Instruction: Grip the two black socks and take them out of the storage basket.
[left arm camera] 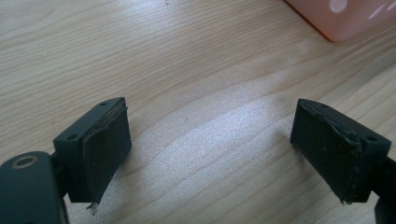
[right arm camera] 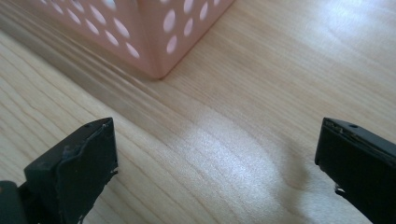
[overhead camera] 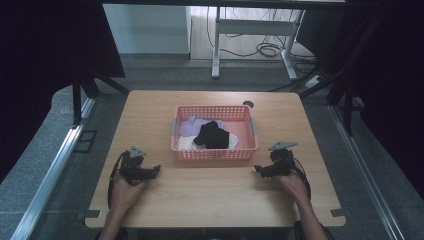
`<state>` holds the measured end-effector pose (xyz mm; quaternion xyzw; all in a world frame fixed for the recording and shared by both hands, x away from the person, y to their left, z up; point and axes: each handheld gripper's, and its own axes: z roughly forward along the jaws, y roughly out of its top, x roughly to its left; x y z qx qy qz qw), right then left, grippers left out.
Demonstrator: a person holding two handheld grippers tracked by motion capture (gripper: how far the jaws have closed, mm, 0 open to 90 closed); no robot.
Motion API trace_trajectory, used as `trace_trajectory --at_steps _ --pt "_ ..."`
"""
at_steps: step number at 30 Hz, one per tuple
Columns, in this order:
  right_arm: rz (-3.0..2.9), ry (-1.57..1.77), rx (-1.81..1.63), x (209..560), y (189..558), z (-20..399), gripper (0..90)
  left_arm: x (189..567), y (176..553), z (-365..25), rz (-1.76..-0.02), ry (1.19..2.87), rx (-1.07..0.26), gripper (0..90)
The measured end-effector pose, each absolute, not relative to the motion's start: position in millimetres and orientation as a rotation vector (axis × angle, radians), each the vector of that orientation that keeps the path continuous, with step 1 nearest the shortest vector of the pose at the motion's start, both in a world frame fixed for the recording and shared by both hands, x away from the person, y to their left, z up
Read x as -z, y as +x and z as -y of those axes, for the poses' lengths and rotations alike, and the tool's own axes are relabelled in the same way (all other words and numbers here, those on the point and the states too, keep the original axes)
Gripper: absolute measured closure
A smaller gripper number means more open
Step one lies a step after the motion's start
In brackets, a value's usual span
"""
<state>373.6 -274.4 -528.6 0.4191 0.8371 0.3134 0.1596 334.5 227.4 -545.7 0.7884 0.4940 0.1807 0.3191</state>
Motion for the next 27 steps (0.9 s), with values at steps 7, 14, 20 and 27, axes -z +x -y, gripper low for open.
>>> trace_trajectory --at_steps 7,14,20,27 --pt "-2.406 1.19 -0.892 515 374 275 0.0 546 334 -227 -1.299 2.073 -0.476 11.8" --pt "-2.406 1.193 -0.88 499 376 280 2.4 546 335 -228 -1.295 2.079 -0.477 11.8" --pt "-2.416 1.197 -0.875 485 378 283 4.7 546 335 -228 -1.294 2.079 -0.477 11.8" --pt "-2.447 1.173 -0.871 461 387 279 9.8 546 335 -228 -1.294 2.078 -0.478 11.8"
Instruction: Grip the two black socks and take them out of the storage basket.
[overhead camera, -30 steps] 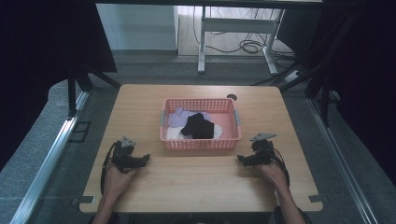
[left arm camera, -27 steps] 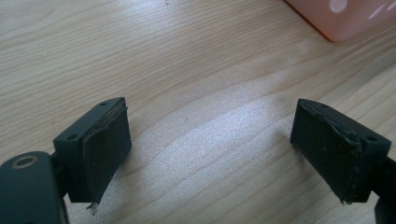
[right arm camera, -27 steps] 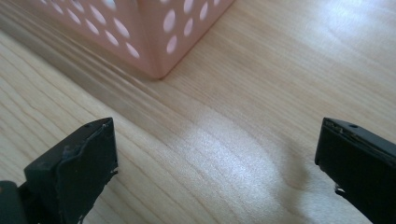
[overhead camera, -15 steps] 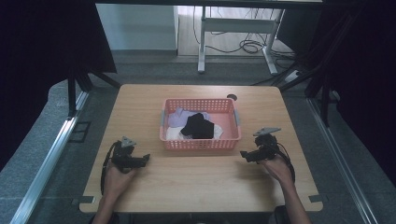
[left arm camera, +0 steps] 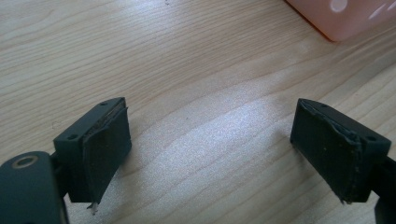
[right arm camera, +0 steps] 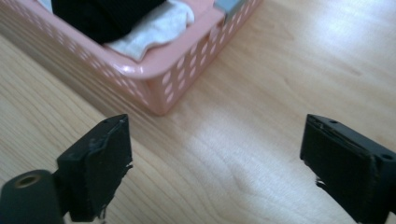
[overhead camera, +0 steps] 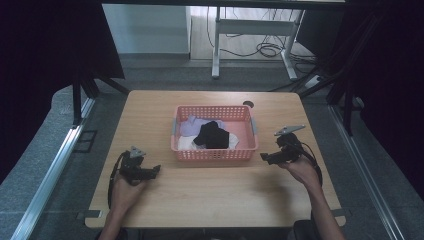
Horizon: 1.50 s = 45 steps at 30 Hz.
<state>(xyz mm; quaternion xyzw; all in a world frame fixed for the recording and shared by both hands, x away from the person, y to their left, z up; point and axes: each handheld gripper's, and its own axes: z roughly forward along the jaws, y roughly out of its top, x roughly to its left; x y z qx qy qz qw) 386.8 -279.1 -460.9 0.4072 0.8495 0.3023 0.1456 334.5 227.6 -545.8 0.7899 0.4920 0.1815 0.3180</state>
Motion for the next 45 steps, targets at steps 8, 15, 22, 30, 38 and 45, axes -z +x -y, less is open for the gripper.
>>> trace_trajectory --at_steps 8,15,22,30,38,45 --pt "-2.49 1.161 -0.878 435 400 272 13.0 546 335 -228 -1.294 2.077 -0.478 11.9" --pt "-2.525 1.177 -0.828 423 417 259 16.2 546 335 -228 -1.293 2.076 -0.478 11.8" --pt "-2.568 1.133 -0.844 413 435 239 26.0 546 335 -228 -1.293 2.076 -0.478 11.8" --pt "-2.63 1.085 -0.798 408 460 204 31.2 546 335 -227 -1.295 2.074 -0.478 11.8" --pt "-2.71 0.995 -0.714 421 479 169 32.1 546 335 -227 -1.294 2.073 -0.476 11.8" --pt "-2.762 0.954 -0.685 437 491 143 30.8 546 335 -228 -1.293 2.073 -0.476 11.8"
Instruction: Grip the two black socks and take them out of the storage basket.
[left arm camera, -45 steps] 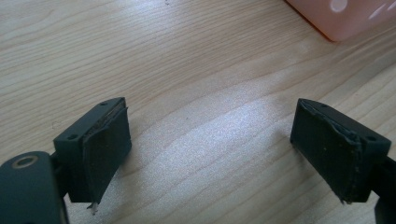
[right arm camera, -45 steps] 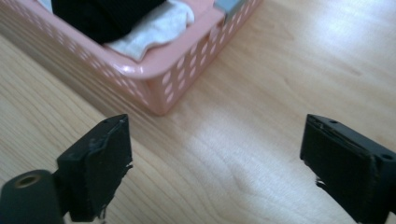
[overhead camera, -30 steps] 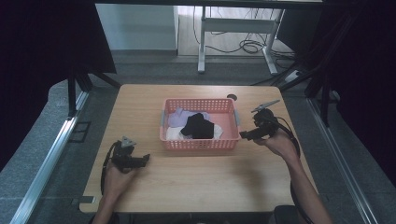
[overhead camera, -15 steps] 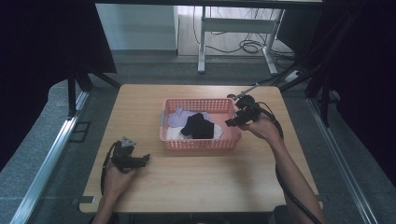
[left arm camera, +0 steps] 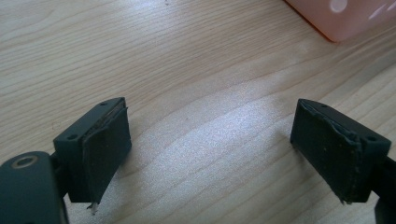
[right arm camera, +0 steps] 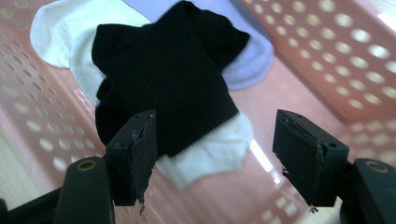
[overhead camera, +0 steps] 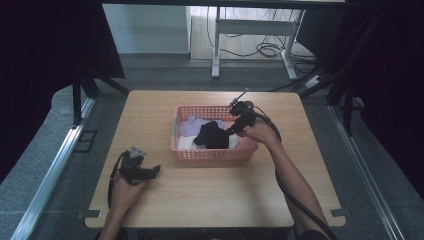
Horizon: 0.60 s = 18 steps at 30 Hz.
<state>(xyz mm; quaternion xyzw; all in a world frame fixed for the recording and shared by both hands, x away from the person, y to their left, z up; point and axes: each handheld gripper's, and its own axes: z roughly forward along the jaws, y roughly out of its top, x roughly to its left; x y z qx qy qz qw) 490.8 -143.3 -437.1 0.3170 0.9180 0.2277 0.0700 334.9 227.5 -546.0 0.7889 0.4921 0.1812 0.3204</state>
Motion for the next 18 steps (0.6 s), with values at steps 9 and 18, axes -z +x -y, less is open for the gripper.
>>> trace_trajectory --at_steps 9,18 --pt "-2.84 0.911 -0.667 462 502 107 24.1 546 335 -227 -1.292 2.072 -0.477 11.7" --pt "-2.899 0.827 -0.552 478 501 87 75.0 546 335 -228 -1.291 2.071 -0.478 11.7"
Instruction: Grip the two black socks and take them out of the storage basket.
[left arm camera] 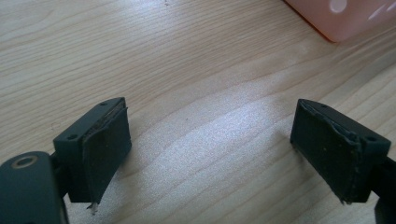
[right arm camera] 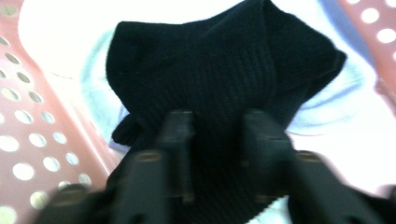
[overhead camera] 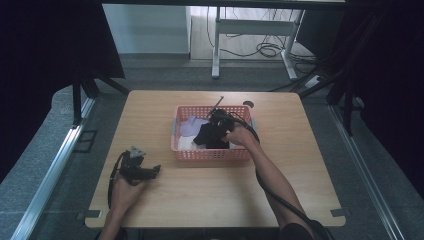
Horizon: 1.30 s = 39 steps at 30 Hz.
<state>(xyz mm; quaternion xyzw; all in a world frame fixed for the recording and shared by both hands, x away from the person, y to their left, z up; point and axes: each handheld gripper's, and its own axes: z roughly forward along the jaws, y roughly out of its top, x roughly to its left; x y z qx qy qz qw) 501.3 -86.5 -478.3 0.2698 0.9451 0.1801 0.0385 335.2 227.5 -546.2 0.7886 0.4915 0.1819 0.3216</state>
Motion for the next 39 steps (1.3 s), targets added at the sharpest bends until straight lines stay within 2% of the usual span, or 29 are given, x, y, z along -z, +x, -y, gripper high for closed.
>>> trace_trajectory --at_steps 1,4,30,39 --pt "-2.89 0.807 -0.557 475 500 87 79.9 546 335 -228 -1.291 2.071 -0.478 11.7" --pt "-2.881 0.821 -0.577 468 499 89 84.1 546 335 -227 -1.291 2.071 -0.478 11.8" --pt "-2.782 0.84 -0.763 391 492 111 85.2 546 335 -227 -1.29 2.07 -0.48 11.8" --pt "-2.773 0.889 -0.748 412 494 115 85.9 546 335 -227 -1.291 2.073 -0.477 11.7"
